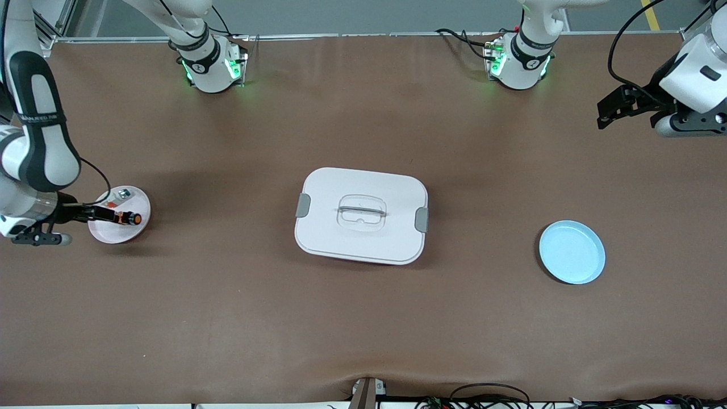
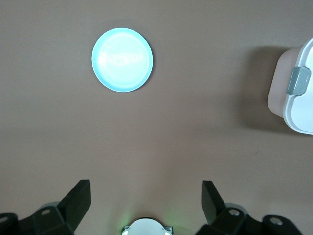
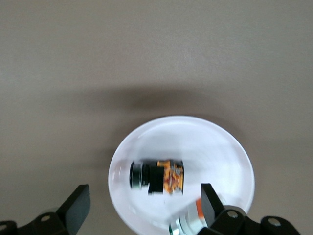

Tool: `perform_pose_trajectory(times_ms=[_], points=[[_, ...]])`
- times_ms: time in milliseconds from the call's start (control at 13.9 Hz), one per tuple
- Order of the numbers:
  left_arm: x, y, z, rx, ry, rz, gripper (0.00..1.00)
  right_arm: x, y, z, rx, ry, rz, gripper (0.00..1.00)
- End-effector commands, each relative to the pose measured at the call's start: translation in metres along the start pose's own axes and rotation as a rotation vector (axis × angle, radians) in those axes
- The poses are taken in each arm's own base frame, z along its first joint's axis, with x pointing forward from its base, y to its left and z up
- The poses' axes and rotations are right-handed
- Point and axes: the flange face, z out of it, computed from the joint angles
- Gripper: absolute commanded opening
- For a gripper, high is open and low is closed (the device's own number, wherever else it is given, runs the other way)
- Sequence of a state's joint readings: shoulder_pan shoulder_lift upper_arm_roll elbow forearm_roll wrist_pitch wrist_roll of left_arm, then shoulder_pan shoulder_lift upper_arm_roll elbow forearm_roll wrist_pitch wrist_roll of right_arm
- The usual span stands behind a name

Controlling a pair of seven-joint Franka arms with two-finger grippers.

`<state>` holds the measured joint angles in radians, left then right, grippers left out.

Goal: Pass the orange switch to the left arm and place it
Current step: 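Reach the right gripper down to the orange switch on the white plate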

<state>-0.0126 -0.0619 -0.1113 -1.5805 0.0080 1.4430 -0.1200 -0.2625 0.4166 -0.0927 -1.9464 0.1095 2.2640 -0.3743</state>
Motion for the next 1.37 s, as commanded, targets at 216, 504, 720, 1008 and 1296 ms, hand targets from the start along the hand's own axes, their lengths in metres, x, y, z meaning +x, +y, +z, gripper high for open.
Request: perform_pose_trajectory(times_ms=[216, 504, 720, 1008, 1296], points=[[0.002, 0.0, 0.0, 0.001, -0.001, 0.017, 1.0, -0.006, 0.002, 0.044, 0.005, 0.012, -0.022, 1.0], [0.004, 0.0, 0.004, 0.001, -0.007, 0.018, 1.0, -0.014, 0.003, 0.063, 0.001, 0.007, -0.055, 1.0], [0.008, 0.001, 0.007, -0.001, -0.003, 0.019, 1.0, -0.024, 0.005, 0.075, -0.012, 0.024, -0.049, 1.0], [0.011, 0.003, 0.009, -0.001, -0.001, 0.023, 1.0, -0.028, 0.009, 0.078, -0.007, 0.015, -0.043, 1.0], [0.011, 0.002, 0.008, -0.002, 0.0, 0.021, 1.0, -0.029, 0.007, 0.078, -0.001, 0.002, -0.041, 0.13]])
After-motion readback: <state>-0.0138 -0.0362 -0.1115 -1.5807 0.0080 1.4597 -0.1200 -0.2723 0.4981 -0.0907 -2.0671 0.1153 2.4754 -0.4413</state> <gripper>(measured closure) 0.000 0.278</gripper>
